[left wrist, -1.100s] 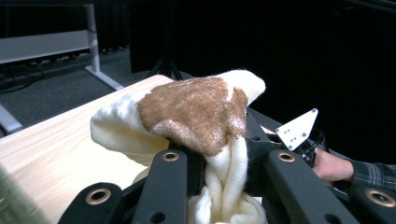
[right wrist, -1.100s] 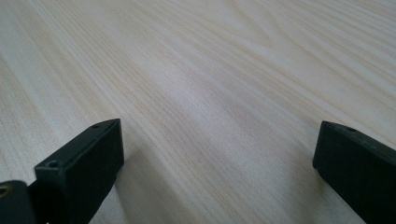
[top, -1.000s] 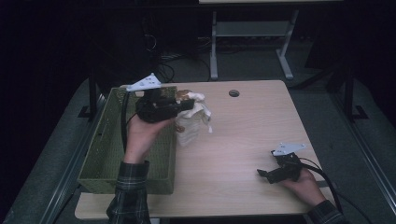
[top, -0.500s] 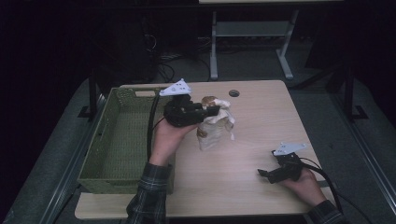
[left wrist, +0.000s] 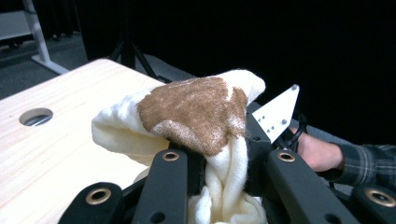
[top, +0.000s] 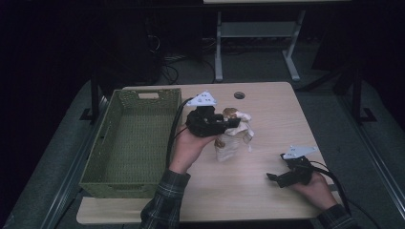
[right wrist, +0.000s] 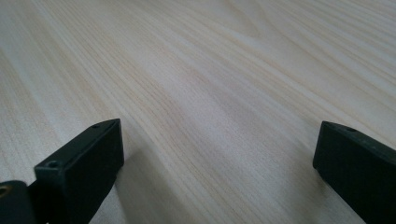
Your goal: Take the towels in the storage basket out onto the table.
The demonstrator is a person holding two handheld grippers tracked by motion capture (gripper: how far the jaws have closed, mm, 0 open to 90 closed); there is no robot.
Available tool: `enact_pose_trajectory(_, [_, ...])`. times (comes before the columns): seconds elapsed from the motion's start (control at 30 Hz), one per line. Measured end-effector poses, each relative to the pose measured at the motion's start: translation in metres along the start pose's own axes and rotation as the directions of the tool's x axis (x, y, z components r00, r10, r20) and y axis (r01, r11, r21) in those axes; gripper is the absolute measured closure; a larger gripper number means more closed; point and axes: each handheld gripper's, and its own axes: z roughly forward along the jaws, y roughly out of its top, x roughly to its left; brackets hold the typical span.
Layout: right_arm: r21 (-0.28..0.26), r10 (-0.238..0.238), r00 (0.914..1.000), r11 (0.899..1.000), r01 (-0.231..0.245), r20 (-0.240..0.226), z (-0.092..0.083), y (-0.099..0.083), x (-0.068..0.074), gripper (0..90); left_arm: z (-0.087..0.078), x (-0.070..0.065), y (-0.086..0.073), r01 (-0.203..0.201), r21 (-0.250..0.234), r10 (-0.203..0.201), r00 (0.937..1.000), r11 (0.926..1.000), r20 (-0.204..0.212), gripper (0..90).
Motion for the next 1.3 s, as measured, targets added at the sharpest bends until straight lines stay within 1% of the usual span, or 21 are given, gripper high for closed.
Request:
enact_pose_trajectory(0.03, [-0.001, 0.003, 1.0, 1.0, -0.003, -0.001, 0.0, 0.0, 0.0, 1.4, 0.006, -0.001, -0.003, 0.0, 0.016, 0.0, 1.0, 0.9999, 0.004, 75.1])
enact_pose_trajectory(0.07, [-0.001, 0.003, 1.0, 1.0, -0.003, -0.001, 0.0, 0.0, 0.0, 1.4, 0.006, -0.001, -0.003, 0.0, 0.016, 0.0, 1.0, 0.9999, 0.004, 75.1])
enact_pose_trajectory(0.13, [0.0, -0.001, 1.0, 1.0, 0.001, 0.0, 0.0, 0.0, 0.0, 1.4, 0.019, -0.003, -0.008, -0.007, 0.041, 0.007, 1.0, 0.9991, 0.005, 75.1])
enact_pose_trajectory(0.17, [0.0, -0.001, 1.0, 1.0, 0.001, 0.0, 0.0, 0.0, 0.0, 1.4, 0.019, -0.003, -0.008, -0.007, 0.041, 0.007, 1.0, 0.9991, 0.005, 75.1])
enact_pose_trajectory(0.2, [0.0, -0.001, 1.0, 1.0, 0.001, 0.0, 0.0, 0.0, 0.0, 1.4, 0.027, -0.005, -0.011, -0.008, 0.054, 0.008, 1.0, 0.9985, -0.002, 75.1])
enact_pose_trajectory(0.23, [0.0, -0.001, 1.0, 1.0, 0.001, 0.0, 0.0, 0.0, 0.0, 1.4, 0.027, -0.005, -0.011, -0.008, 0.054, 0.008, 1.0, 0.9985, -0.002, 75.1])
enact_pose_trajectory(0.37, [0.0, 0.0, 1.0, 1.0, 0.0, 0.0, 0.0, 0.0, 0.0, 1.4, 0.045, -0.005, -0.022, 0.012, 0.086, -0.013, 0.9997, 0.9963, 0.022, 75.1])
enact_pose_trajectory(0.4, [-0.001, 0.004, 1.0, 1.0, -0.004, -0.001, 0.0, 0.0, 0.0, 1.4, 0.048, -0.004, -0.024, 0.007, 0.096, -0.009, 0.9997, 0.9954, 0.022, 75.0])
enact_pose_trajectory(0.47, [0.0, -0.001, 1.0, 1.0, 0.001, 0.0, 0.0, 0.0, 0.0, 1.4, 0.055, -0.002, -0.028, 0.011, 0.115, -0.014, 0.9996, 0.9933, 0.026, 75.0])
enact_pose_trajectory(0.63, [-0.001, 0.001, 1.0, 1.0, -0.001, 0.0, 0.0, 0.0, 0.0, 1.4, 0.07, -0.001, -0.037, 0.028, 0.141, -0.033, 0.9988, 0.9896, 0.036, 74.9])
enact_pose_trajectory(0.7, [0.0, 0.001, 1.0, 1.0, -0.001, 0.001, 0.0, 0.0, 0.0, 1.4, 0.076, -0.001, -0.042, 0.027, 0.158, -0.033, 0.9987, 0.9871, 0.039, 74.7])
enact_pose_trajectory(0.73, [0.0, 0.001, 1.0, 1.0, -0.001, 0.001, 0.0, 0.0, 0.0, 1.4, 0.076, -0.001, -0.042, 0.027, 0.158, -0.033, 0.9987, 0.9871, 0.039, 74.6])
enact_pose_trajectory(0.77, [-0.001, 0.005, 1.0, 1.0, -0.005, 0.0, 0.0, 0.0, 0.001, 1.4, 0.081, 0.001, -0.046, 0.024, 0.175, -0.029, 0.9991, 0.9843, 0.03, 74.4])
enact_pose_trajectory(0.8, [0.0, 0.008, 1.0, 1.0, -0.008, 0.0, 0.0, 0.0, 0.001, 1.4, 0.081, 0.001, -0.046, 0.024, 0.175, -0.029, 0.9991, 0.9843, 0.03, 74.2])
enact_pose_trajectory(0.83, [0.0, 0.01, 1.0, 1.0, -0.01, 0.0, 0.0, 0.0, 0.001, 1.4, 0.083, 0.002, -0.049, 0.028, 0.182, -0.033, 0.9992, 0.9829, 0.025, 73.8])
enact_pose_trajectory(0.87, [0.001, 0.006, 1.0, 1.0, -0.006, 0.001, 0.0, 0.0, 0.001, 1.4, 0.086, 0.004, -0.053, 0.045, 0.193, -0.05, 0.9985, 0.9801, 0.022, 73.4])
enact_pose_trajectory(0.97, [0.001, 0.006, 1.0, 1.0, -0.006, 0.001, 0.0, 0.0, 0.001, 1.4, 0.089, 0.007, -0.058, 0.051, 0.199, -0.054, 0.9985, 0.9788, 0.011, 73.2])
enact_pose_trajectory(1.0, [0.001, 0.007, 1.0, 1.0, -0.007, 0.001, 0.0, 0.0, 0.001, 1.4, 0.091, 0.008, -0.061, 0.061, 0.203, -0.064, 0.9979, 0.9772, 0.009, 73.2])
enact_pose_trajectory(1.07, [0.001, 0.007, 1.0, 1.0, -0.007, 0.001, 0.0, 0.0, 0.001, 1.4, 0.094, 0.011, -0.064, 0.065, 0.215, -0.066, 0.9978, 0.9744, -0.005, 72.6])
enact_pose_trajectory(1.17, [0.001, 0.007, 1.0, 1.0, -0.007, 0.001, 0.0, 0.0, 0.001, 1.4, 0.096, 0.014, -0.068, 0.077, 0.217, -0.076, 0.997, 0.973, -0.014, 72.3])
enact_pose_trajectory(1.3, [0.001, 0.006, 1.0, 1.0, -0.006, 0.001, 0.0, 0.0, 0.001, 1.4, 0.097, 0.015, -0.071, 0.082, 0.223, -0.082, 0.9966, 0.9713, -0.012, 70.8])
